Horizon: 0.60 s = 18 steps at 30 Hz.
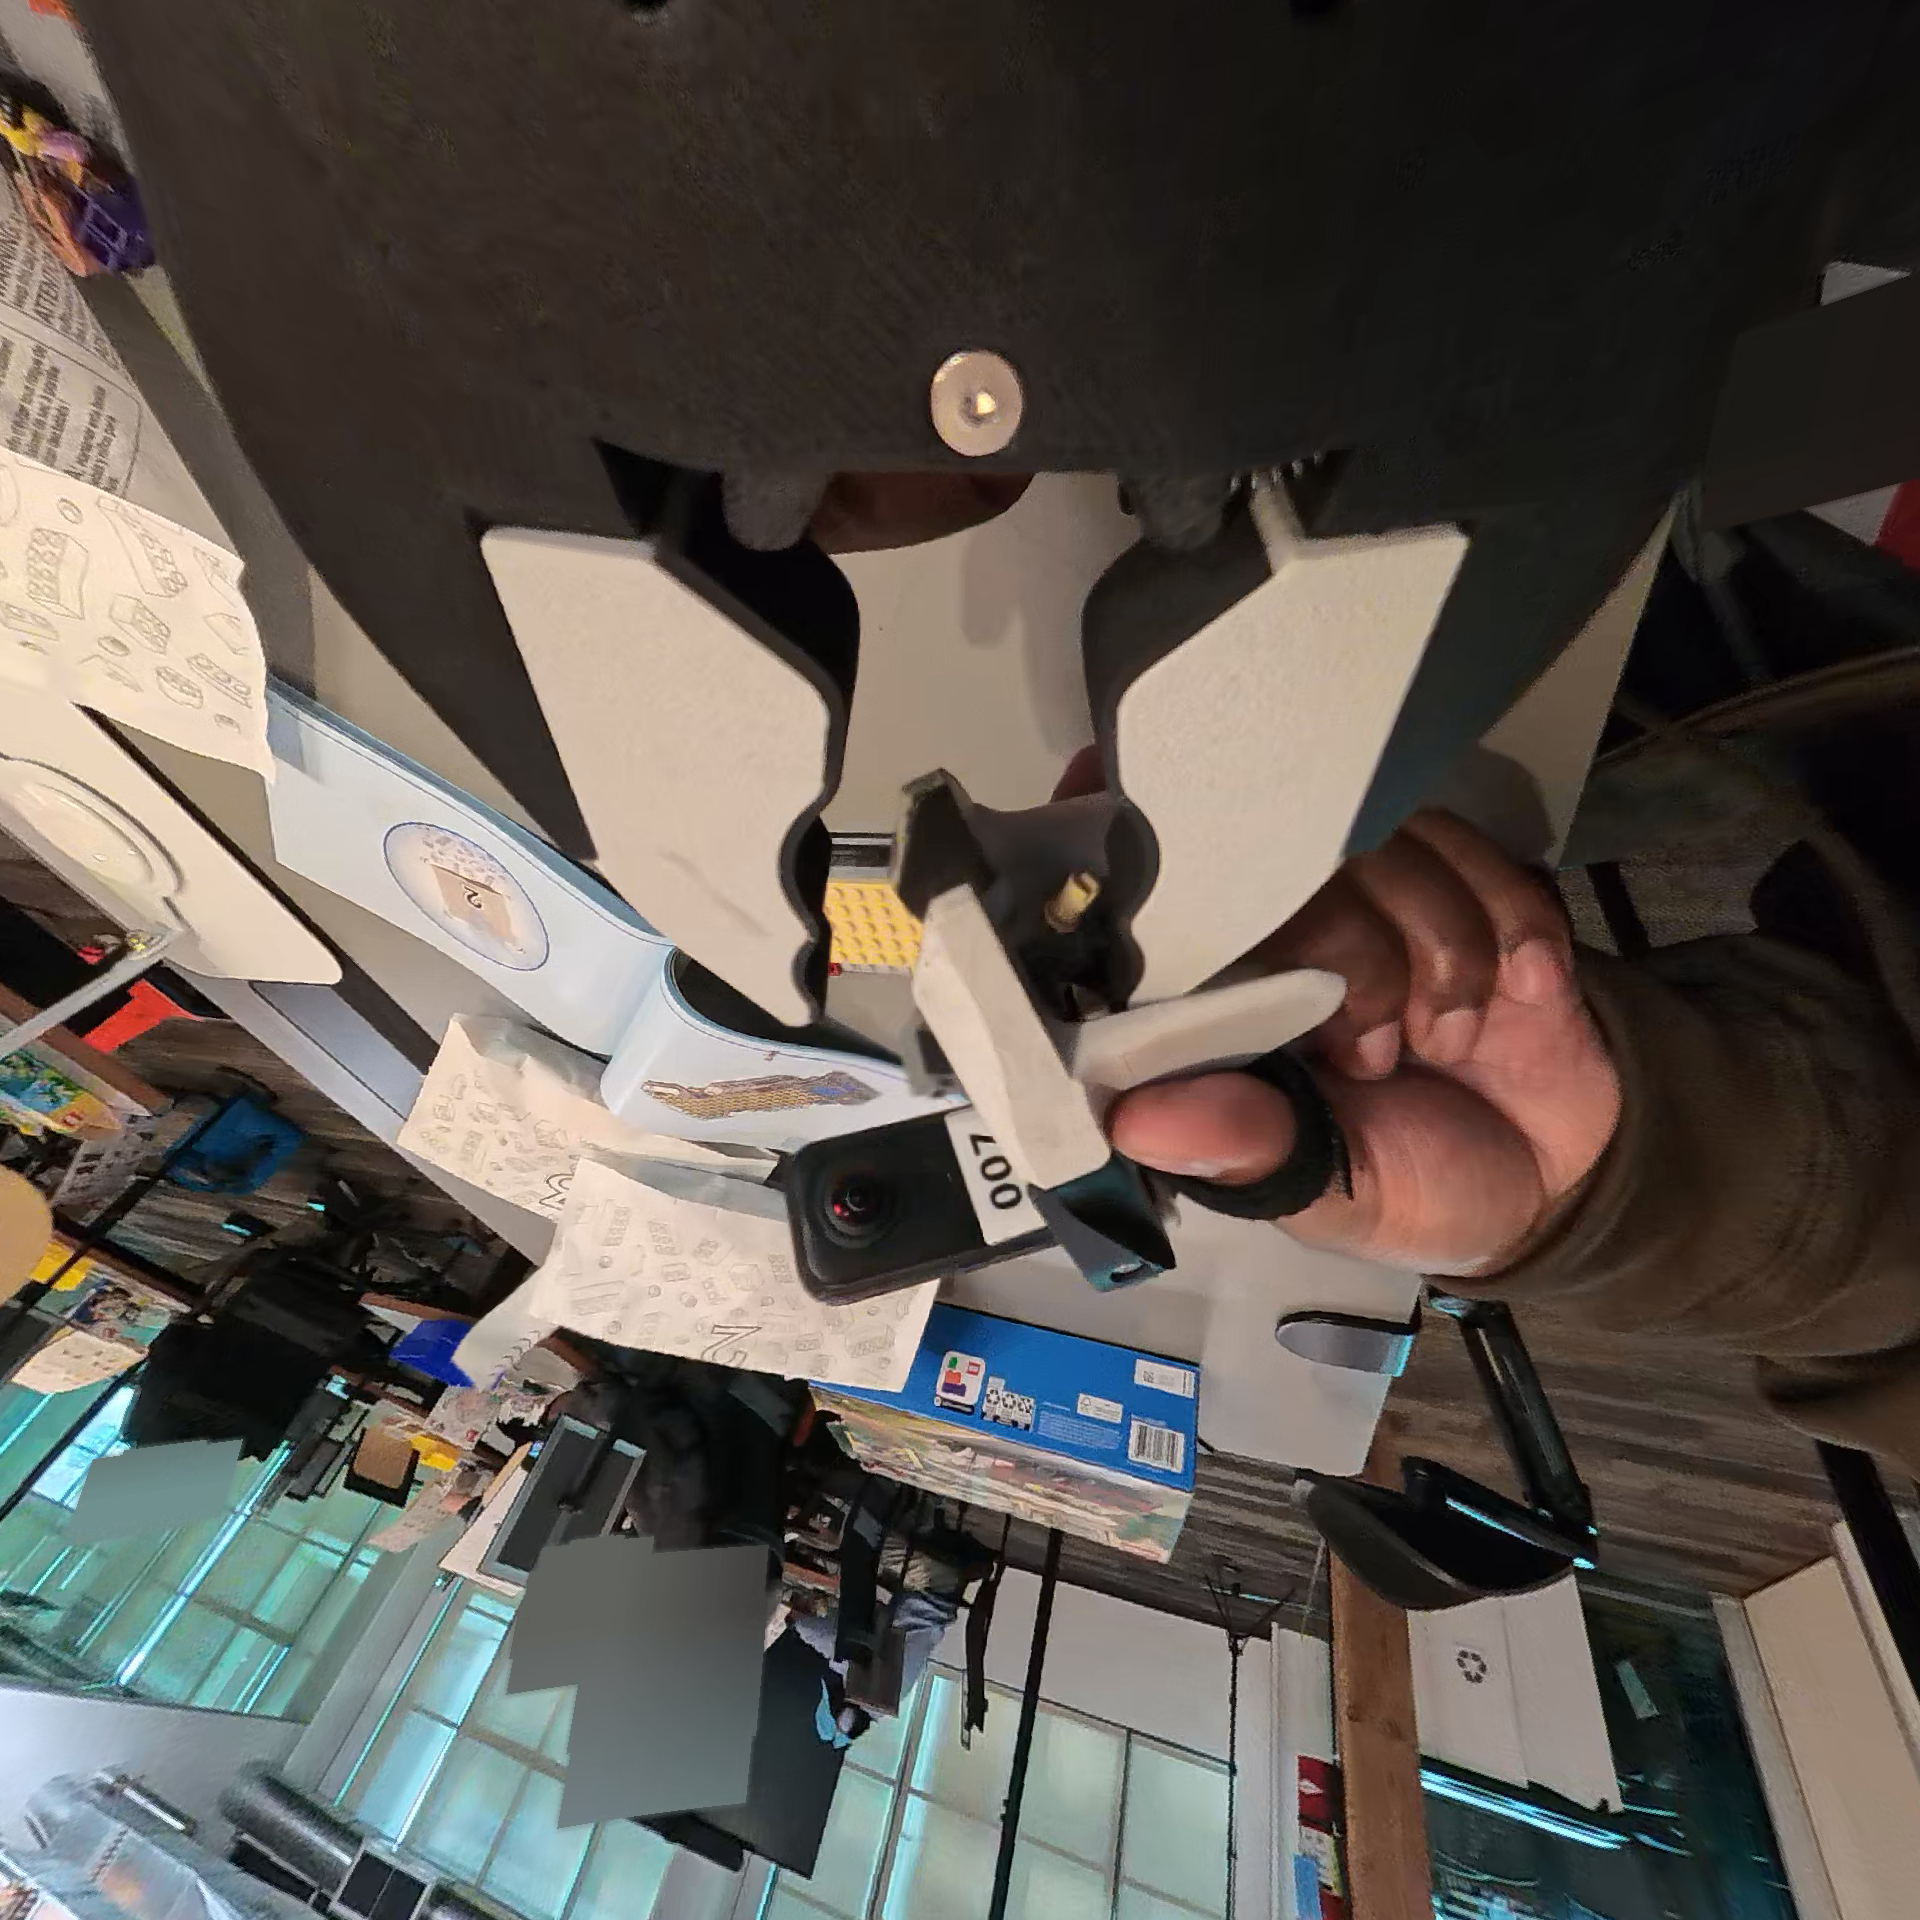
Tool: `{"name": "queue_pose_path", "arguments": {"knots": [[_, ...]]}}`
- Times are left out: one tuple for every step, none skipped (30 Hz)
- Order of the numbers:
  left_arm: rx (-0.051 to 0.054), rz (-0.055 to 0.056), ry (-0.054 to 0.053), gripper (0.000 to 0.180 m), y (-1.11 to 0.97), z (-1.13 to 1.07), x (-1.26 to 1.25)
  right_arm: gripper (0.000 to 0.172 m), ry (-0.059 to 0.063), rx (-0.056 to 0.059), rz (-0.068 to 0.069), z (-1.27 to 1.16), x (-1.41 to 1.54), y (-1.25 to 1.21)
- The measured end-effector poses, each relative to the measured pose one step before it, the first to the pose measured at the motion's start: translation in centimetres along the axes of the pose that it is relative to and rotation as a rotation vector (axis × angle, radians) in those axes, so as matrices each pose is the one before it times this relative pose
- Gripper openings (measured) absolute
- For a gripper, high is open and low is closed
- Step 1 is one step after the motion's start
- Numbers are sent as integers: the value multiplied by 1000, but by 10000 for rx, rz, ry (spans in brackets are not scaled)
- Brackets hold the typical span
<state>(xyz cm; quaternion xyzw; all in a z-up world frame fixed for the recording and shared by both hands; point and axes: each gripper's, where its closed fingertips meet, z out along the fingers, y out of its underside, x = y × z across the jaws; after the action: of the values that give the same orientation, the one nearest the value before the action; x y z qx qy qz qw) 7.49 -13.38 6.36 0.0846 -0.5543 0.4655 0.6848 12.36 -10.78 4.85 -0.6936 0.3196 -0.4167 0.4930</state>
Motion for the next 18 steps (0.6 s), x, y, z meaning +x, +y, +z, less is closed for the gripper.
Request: {"name": "queue_pose_path", "arguments": {"knots": [[311,-28,13,13,-431,-182,-13,51,104,42,10,-150,218,-62],[369,-30,21,12,-560,-264,1,49,204,71,24,-137,264,-56],[300,-13,-17,12,-481,-284,-56,46,264,110,28,-158,280,-88],[175,31,-112,12,-334,-235,-170,45,274,86,23,-146,259,-24],[130,73,-143,12,-231,-187,-189,45,279,64,-25,-134,198,-9],[135,60,-135,12,-213,-153,-177,44,297,73,-122,-143,116,-34],[168,34,-107,10,-249,-141,-151,39,350,98,-247,-191,111,-90],[183,-4,-86,10,-251,-120,-142,36,326,116,-351,-208,27,-167],[156,-17,-65,10,-224,-93,-117,31,219,62,-380,-193,-104,-132],[76,5,-57,10,-122,-37,-116,27,170,-17,-349,-126,-137,-73],[0,25,-55,10,-4,24,-90,26,39,-105,-274,-15,-254,55],[-34,20,-25,10,70,69,-44,24,-64,-188,-163,86,-330,189],[-13,-6,13,10,69,100,6,24,-23,-209,-103,145,-235,232],[-11,-19,17,10,79,103,13,24,-8,-139,-118,134,-209,182],[-29,-8,17,10,100,107,31,24,34,-95,-115,132,-141,118],[-29,5,13,10,105,96,34,22,55,-102,-83,133,-73,134],[21,-2,-15,10,15,38,1,18,97,-82,-44,111,23,114],[53,5,4,10,-87,-30,13,14,106,-16,-23,54,76,14]]}}
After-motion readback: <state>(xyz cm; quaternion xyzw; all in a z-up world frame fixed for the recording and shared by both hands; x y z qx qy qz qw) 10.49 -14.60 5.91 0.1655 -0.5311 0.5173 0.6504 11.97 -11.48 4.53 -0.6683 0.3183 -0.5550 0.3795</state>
